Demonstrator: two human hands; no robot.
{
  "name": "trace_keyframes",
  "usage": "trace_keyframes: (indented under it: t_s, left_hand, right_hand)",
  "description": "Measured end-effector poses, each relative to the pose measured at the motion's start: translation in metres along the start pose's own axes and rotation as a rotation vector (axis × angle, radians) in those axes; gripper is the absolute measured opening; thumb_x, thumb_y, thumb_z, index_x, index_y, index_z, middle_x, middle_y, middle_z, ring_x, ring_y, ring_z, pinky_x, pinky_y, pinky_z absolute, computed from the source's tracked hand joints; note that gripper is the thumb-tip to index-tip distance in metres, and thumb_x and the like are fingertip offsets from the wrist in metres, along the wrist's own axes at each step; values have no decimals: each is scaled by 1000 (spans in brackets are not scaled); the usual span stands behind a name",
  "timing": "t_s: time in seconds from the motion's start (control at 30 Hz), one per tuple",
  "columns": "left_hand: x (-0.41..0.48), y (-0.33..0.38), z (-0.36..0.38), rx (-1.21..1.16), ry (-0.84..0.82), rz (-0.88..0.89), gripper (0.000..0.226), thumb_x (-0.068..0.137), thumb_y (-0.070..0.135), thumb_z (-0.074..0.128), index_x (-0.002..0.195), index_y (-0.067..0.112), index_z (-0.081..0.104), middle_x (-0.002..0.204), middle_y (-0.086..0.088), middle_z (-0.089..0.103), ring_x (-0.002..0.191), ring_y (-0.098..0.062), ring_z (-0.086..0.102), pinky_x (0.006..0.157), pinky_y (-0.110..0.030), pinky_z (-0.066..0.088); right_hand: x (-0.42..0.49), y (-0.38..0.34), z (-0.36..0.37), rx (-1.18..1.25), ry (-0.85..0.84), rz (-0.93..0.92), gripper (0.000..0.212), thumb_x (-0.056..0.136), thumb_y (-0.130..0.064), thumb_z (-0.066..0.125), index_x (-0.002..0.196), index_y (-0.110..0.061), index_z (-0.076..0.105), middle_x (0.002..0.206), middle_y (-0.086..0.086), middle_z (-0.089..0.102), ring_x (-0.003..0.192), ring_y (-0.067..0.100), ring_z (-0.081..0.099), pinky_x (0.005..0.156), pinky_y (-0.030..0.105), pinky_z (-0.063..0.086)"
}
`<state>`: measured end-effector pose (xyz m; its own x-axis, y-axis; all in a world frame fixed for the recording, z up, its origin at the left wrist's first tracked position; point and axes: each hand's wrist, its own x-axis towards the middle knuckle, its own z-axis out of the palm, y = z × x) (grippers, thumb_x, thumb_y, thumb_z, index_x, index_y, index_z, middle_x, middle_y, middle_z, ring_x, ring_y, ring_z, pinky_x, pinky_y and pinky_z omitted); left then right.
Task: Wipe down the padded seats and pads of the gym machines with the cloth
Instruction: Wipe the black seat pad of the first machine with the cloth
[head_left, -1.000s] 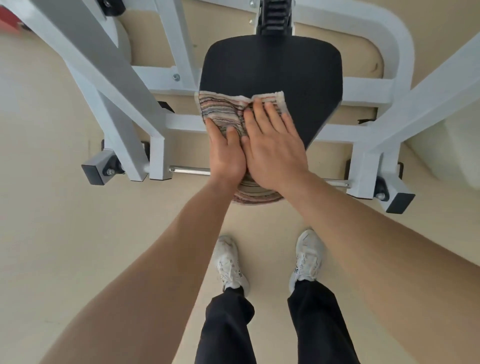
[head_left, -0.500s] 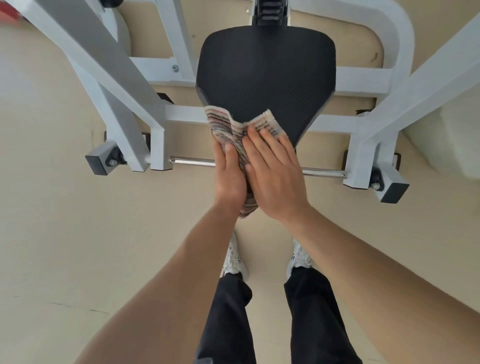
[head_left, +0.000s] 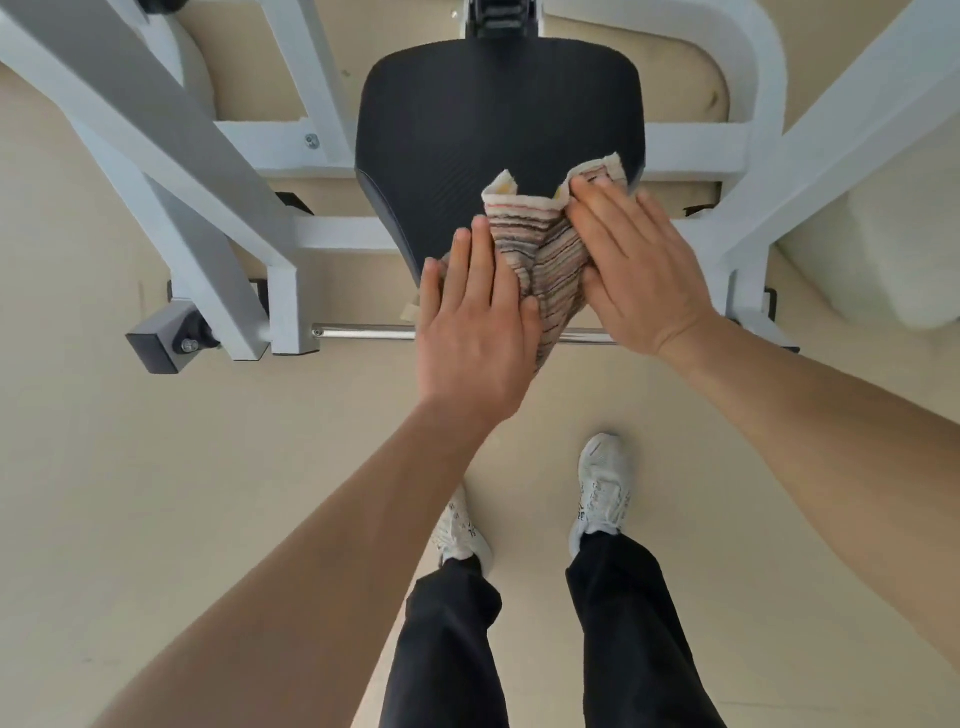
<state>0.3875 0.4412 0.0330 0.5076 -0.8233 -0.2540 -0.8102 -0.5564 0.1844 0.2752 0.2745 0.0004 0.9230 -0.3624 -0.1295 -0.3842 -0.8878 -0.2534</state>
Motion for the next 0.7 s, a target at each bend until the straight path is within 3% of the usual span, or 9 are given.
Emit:
trace_keyframes:
  t_s: [0.17,0.23,0.33,0.43,0.5,0.57,0.63,0.7]
  left_hand:
    - [62,-7,-9,-10,-125,5,67,103,44,14,160,9,5,168,-12,2,155,-27,1,124,-44,0]
    - [77,-11,-11,-7,-146,-9,68,103,47,13,160,10,1,168,-12,-2,155,-28,-2,124,-44,-2]
    - [71,-9,-15,-18,-128,-32,66,104,46,10,160,11,3,168,-12,0,155,-27,-1,126,-45,2]
    - [30,-7,-18,-38,-97,1,59,106,39,13,160,16,11,168,-8,7,155,-26,5,126,-44,9]
    - [2,-8,-21,-76,-104,29,55,107,34,20,159,15,20,167,-7,14,155,-27,12,126,-42,13]
    - [-21,-7,-27,-134,-92,34,50,105,29,32,152,13,39,162,-9,32,148,-30,30,122,-43,27]
    - [-32,-3,-34,-208,-25,-6,38,100,20,46,134,10,60,144,-10,55,126,-34,52,105,-46,46]
    - [-37,6,-50,-336,-14,-142,24,95,14,52,112,7,68,123,-9,63,103,-34,59,87,-47,52]
  right_hand:
    - [14,-22,-14,286,36,227,62,95,-14,34,157,-11,32,165,8,29,155,24,20,126,37,15]
    - [22,-36,-13,381,38,364,62,96,-9,35,158,-13,30,167,6,24,156,22,14,127,36,11]
    - [25,-62,-12,429,60,485,55,103,-15,35,158,-13,28,168,5,21,157,22,9,127,42,19]
    - [4,-94,-15,476,55,465,50,106,-22,37,155,-9,36,165,8,30,156,23,13,125,40,24]
    - [-17,-110,-21,559,49,419,48,104,-14,39,151,-6,42,162,10,35,155,24,18,125,39,25]
    - [-32,-118,-28,647,32,427,49,97,-7,42,145,-6,50,155,11,45,150,27,31,120,36,33]
    - [-36,-121,-39,720,39,512,37,91,-2,50,125,-3,65,133,14,62,128,32,54,101,32,47]
    - [-33,-122,-58,812,39,621,20,87,-1,58,101,-5,70,107,11,70,99,30,64,78,29,47]
